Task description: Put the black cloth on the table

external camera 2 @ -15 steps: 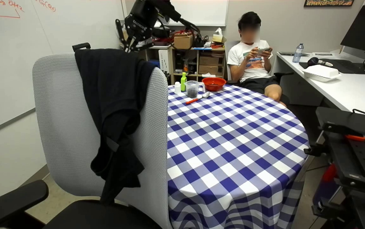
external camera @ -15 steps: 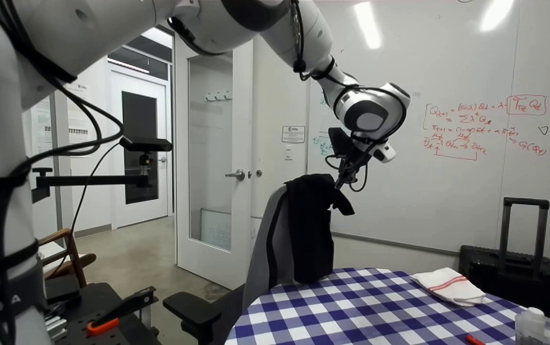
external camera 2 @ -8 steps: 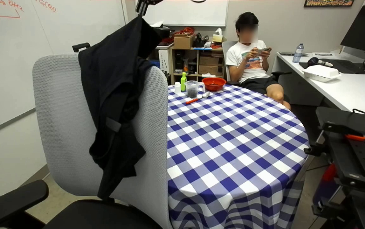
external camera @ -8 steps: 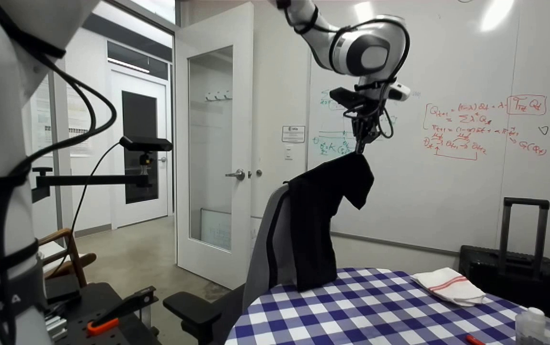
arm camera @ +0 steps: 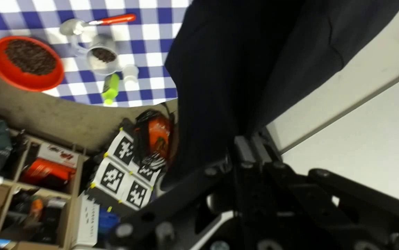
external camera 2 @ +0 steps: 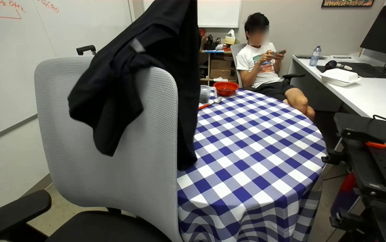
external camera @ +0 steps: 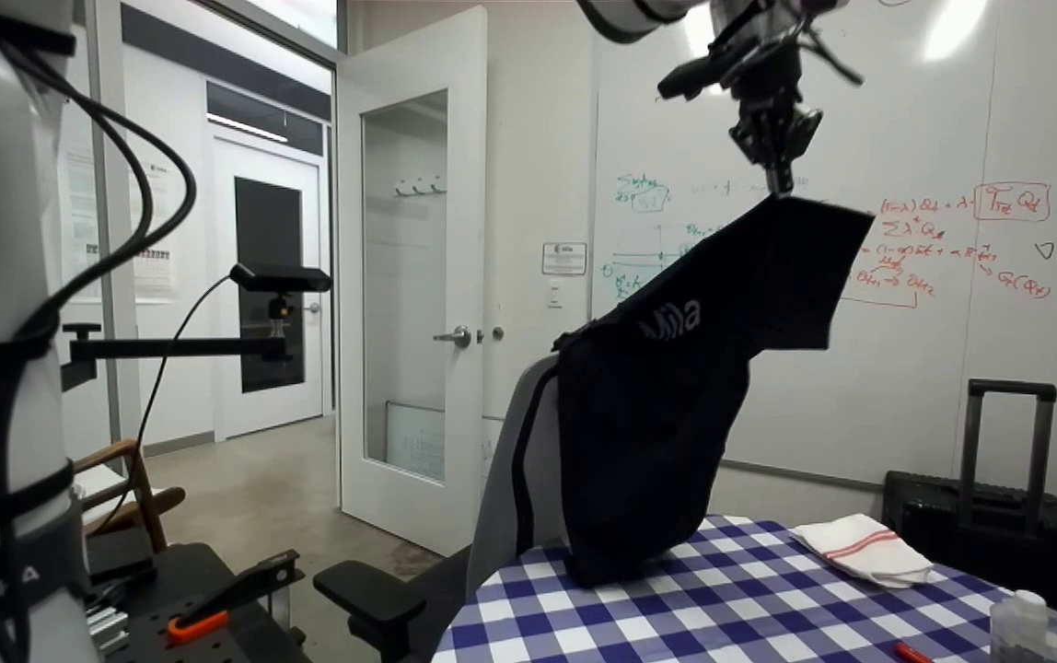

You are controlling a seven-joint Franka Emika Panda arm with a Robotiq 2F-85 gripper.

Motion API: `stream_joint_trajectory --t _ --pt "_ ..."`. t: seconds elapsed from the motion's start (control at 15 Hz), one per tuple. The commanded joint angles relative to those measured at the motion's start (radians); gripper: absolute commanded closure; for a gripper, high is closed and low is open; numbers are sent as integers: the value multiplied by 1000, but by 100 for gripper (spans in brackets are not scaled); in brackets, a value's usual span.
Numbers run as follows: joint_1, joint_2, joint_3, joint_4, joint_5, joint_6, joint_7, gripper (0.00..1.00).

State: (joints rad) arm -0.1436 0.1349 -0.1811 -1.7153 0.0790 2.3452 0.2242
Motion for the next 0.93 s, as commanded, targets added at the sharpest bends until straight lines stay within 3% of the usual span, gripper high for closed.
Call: stream_joint_trajectory --t 0.0,0.2,0.33,0.87 --pt "-33 -187 -58 -150 -197 24 62 98" --pt "-94 -298 -83 -228 -260 -8 23 98" --pt "-123 -347 -95 -277 -237 -21 -24 98" --pt "-171 -453 -116 -429 -217 -85 -126 98"
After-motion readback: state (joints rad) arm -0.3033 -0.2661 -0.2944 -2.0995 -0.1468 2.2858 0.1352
